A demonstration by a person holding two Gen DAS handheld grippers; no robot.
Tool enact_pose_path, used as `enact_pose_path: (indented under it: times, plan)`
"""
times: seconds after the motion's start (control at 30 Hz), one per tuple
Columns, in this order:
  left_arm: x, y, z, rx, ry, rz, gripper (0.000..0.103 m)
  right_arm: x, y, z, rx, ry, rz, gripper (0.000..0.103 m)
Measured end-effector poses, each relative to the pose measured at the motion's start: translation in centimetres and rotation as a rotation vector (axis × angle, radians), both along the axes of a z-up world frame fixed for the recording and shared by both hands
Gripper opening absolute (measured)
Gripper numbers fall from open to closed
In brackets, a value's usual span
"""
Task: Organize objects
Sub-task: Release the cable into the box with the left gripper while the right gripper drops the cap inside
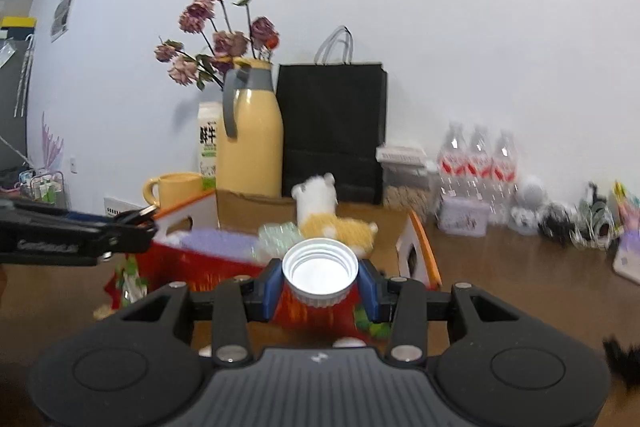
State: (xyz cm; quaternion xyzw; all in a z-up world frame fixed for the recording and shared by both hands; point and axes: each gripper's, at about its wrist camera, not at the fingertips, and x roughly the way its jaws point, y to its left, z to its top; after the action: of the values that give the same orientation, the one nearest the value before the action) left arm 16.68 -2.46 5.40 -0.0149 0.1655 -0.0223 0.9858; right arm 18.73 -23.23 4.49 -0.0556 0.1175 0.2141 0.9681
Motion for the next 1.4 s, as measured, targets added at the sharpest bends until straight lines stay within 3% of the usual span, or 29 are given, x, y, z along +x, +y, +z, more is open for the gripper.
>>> enact_pose_path:
  times: [0.13,0.37,0.57,0.9,0.93,1.0,1.03,1.07,1.1,1.2,1.4]
  plan:
    - [2.7,0.0,1.0,0.009,-0.026,0.012,0.039,2.6,1.7,1.1,0.001,0.002,0.004,0.039]
    - [7.8,0.3,0.8,0.037,0.0,0.044,0.039,8.0,3.1,0.9,0.004,0.051,-0.036,0.039]
    - [12.3,1.0,-0.6,-0.018,0.059,0.11,0.039,12.3,3.3,-0.4,0.024,0.097,-0.067,0.039]
    - [12.8,1.1,-1.9,0.004,0.081,0.109,0.04,13.5,3.2,-1.7,0.01,0.149,-0.08,0.039]
    - [12.6,1.1,-1.9,0.01,0.076,0.113,0.043,13.3,3.2,-1.7,0.006,0.149,-0.081,0.039]
    - [12.3,1.0,-1.9,0.019,0.06,0.116,0.058,13.1,3.2,-1.8,-0.001,0.155,-0.086,0.039]
    - [12.0,1.1,-1.8,0.019,0.047,0.119,0.075,13.0,3.1,-1.9,-0.005,0.157,-0.09,0.04]
    - [11.9,1.1,-1.7,0.018,0.036,0.126,0.096,13.0,3.0,-1.9,-0.006,0.159,-0.092,0.044]
    - [11.7,1.2,-1.6,0.017,0.023,0.135,0.103,12.9,2.9,-1.9,-0.004,0.159,-0.096,0.056]
    - [11.2,1.4,-1.2,0.001,-0.005,0.144,0.103,12.6,2.6,-1.7,0.013,0.138,-0.104,0.101]
    - [11.1,1.5,-1.1,0.0,-0.004,0.15,0.103,12.0,2.8,-1.5,0.013,0.122,-0.091,0.103]
